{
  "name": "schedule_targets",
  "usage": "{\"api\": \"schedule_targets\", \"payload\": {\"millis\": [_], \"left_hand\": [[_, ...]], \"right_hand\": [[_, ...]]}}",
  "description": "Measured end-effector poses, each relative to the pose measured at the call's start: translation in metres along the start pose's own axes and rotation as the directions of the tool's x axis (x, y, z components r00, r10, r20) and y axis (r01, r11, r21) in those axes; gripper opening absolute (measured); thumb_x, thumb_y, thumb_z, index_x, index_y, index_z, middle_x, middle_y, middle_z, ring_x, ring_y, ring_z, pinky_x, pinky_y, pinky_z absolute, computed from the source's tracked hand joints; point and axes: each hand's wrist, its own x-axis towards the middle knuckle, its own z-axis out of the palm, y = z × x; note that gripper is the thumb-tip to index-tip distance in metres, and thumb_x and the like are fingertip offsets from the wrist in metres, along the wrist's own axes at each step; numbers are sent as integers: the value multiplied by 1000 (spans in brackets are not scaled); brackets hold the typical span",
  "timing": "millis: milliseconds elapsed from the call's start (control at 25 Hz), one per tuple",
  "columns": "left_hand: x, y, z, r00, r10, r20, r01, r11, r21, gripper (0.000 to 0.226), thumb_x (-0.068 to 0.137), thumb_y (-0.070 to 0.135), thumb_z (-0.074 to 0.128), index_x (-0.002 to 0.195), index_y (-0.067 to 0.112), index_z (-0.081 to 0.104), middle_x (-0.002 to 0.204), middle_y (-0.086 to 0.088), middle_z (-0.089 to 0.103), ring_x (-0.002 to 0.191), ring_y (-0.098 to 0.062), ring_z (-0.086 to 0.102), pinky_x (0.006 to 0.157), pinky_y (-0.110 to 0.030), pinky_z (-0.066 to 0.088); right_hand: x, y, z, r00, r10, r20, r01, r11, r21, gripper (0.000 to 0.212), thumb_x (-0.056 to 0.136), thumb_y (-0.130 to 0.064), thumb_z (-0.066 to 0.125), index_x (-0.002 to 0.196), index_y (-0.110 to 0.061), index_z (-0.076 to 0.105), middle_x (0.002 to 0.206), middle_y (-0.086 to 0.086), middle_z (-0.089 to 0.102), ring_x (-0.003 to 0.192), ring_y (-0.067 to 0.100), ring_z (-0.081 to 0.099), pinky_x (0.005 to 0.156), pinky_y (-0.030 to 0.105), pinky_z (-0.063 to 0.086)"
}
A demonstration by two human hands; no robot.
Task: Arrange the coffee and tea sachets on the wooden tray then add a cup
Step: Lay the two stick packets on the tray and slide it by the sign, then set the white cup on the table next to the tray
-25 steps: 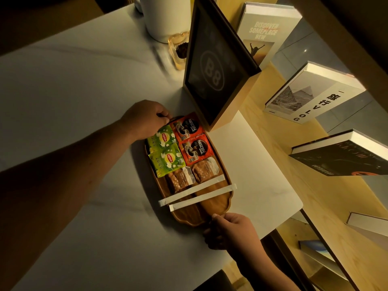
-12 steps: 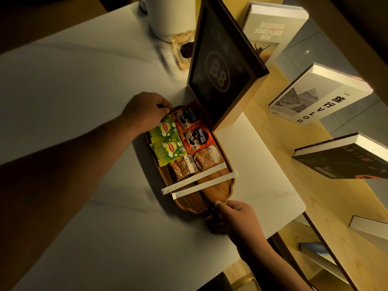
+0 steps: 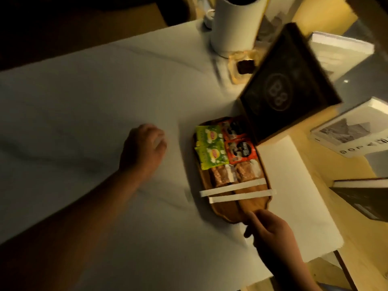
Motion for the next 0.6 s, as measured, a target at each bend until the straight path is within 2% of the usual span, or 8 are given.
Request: {"api": "schedule_targets", "payload": {"millis": [160,200,280,400,440,520,600], "left_hand": [[-107,-94,-12,999,19,-49,-17,999,41,47,90,32,60,131,10,61,144,-17,53,130,-36,50,110,-48,39],[-133,-116,-14,999,-7,-51,10,998,57,50,93,36,56,136,11,57,149,-16,49,135,-34,46,113,-49,35],[-184,-155,-21,996,-81,-39,84,993,80,56,95,44,49,143,16,50,156,-12,41,144,-30,37,116,-51,29],[-256,-206,-36,971,-237,-43,240,966,92,63,93,55,46,149,26,40,162,-4,31,150,-24,26,119,-51,23],[-277,-222,-41,954,-295,-56,299,950,95,65,92,58,45,150,29,37,163,-2,28,151,-22,24,119,-51,21],[-320,-252,-49,913,-402,-72,407,908,97,70,90,62,45,153,34,30,165,1,23,152,-21,20,120,-51,20],[-357,-278,-56,867,-489,-97,498,860,108,76,89,67,45,155,37,23,167,4,18,153,-20,15,121,-52,17]], "right_hand": [[-14,-51,46,962,-272,23,272,953,-131,26,97,-32,59,74,-35,70,66,-8,73,53,10,65,58,41,57],[-16,-68,66,948,-314,43,317,938,-141,25,96,-35,59,74,-35,71,69,-10,74,56,9,67,59,42,59],[-21,-103,112,917,-385,107,398,903,-162,27,87,-54,55,77,-36,72,78,-20,75,65,4,70,65,42,61],[-38,-149,195,810,-513,284,576,786,-226,32,81,-70,45,95,-53,68,97,-44,66,91,-14,66,71,17,51],[-47,-162,225,770,-531,355,621,751,-225,31,81,-73,45,101,-59,64,102,-48,63,101,-17,62,75,13,46],[-69,-181,289,677,-537,504,695,692,-196,37,81,-76,47,115,-67,55,117,-50,49,119,-11,50,86,18,43],[-95,-193,351,576,-535,618,756,635,-155,44,79,-77,51,123,-70,48,120,-52,39,117,-15,43,85,15,44]]}}
